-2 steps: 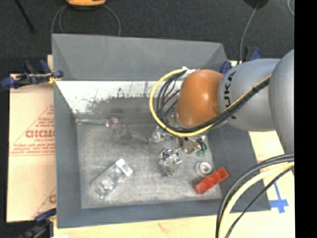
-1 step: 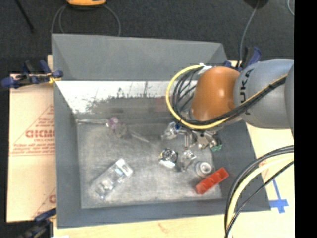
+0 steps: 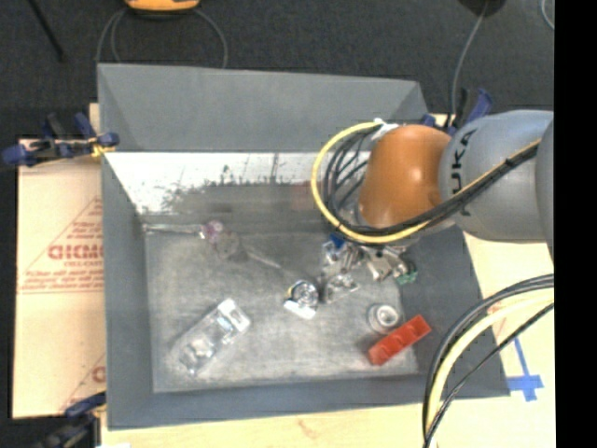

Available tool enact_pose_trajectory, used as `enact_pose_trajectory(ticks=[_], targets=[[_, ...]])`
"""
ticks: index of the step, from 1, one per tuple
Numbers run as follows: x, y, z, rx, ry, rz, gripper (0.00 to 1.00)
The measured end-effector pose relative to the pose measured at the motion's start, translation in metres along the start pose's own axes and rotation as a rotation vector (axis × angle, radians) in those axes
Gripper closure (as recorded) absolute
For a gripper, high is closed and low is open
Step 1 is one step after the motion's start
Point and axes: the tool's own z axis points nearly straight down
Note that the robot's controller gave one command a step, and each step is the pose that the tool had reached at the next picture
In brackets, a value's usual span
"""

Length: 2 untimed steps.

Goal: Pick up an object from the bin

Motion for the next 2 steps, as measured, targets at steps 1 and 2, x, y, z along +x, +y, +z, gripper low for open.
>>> enact_pose_trajectory(ticks=[1, 2], targets=[[0.001, 0.0, 0.001, -0.002, 0.003, 0.001, 0.0], [-0.021, 0.077, -0.001, -0.005, 0.004, -0.188, 0.0]])
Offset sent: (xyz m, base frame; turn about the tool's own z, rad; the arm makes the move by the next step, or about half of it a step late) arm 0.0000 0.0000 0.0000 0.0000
